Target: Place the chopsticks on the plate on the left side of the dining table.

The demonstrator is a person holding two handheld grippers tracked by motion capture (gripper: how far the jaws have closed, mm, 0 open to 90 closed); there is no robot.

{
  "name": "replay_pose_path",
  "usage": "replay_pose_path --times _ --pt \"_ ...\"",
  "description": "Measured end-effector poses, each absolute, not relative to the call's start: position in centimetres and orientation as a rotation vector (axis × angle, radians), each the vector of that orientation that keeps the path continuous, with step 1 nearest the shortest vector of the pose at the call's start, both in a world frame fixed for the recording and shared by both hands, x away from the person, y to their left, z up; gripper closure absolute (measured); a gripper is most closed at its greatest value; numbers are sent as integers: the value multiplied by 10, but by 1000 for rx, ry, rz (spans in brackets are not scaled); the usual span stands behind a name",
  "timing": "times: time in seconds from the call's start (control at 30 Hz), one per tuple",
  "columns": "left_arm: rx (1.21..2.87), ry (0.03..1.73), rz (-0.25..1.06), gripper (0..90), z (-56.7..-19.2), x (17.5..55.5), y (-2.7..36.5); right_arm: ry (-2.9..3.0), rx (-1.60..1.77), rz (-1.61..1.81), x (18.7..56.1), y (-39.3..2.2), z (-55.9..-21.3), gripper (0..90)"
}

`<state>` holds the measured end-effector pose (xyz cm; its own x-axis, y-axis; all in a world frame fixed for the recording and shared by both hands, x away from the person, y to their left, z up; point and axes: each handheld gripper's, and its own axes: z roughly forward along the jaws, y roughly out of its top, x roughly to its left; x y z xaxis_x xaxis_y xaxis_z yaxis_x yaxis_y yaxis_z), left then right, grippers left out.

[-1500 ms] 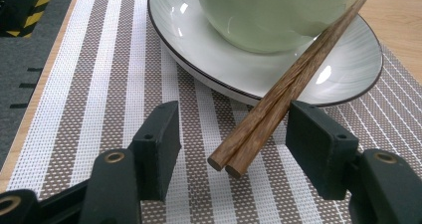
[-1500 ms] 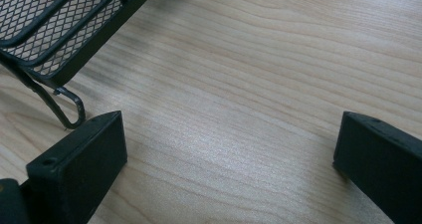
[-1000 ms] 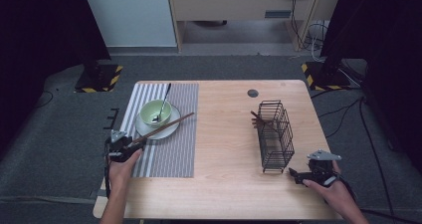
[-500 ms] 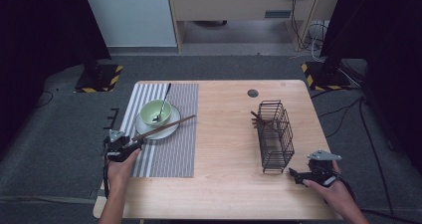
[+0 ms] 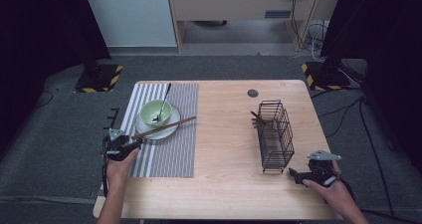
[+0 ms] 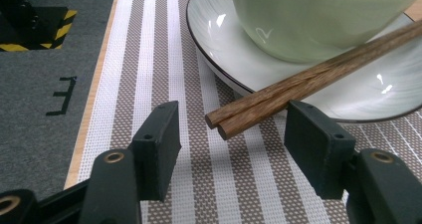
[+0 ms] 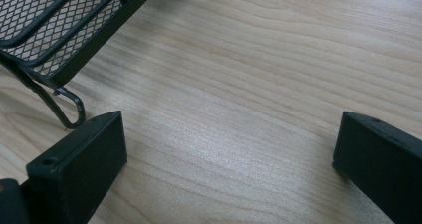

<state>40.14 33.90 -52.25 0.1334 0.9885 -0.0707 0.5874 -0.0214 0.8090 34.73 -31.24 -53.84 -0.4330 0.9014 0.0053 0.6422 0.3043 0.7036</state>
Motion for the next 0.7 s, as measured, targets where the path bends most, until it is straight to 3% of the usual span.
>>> replay_pose_path --times 0.7 --pt "1676 1534 758 445 -523 405 347 2185 1380 904 347 -312 -538 4"
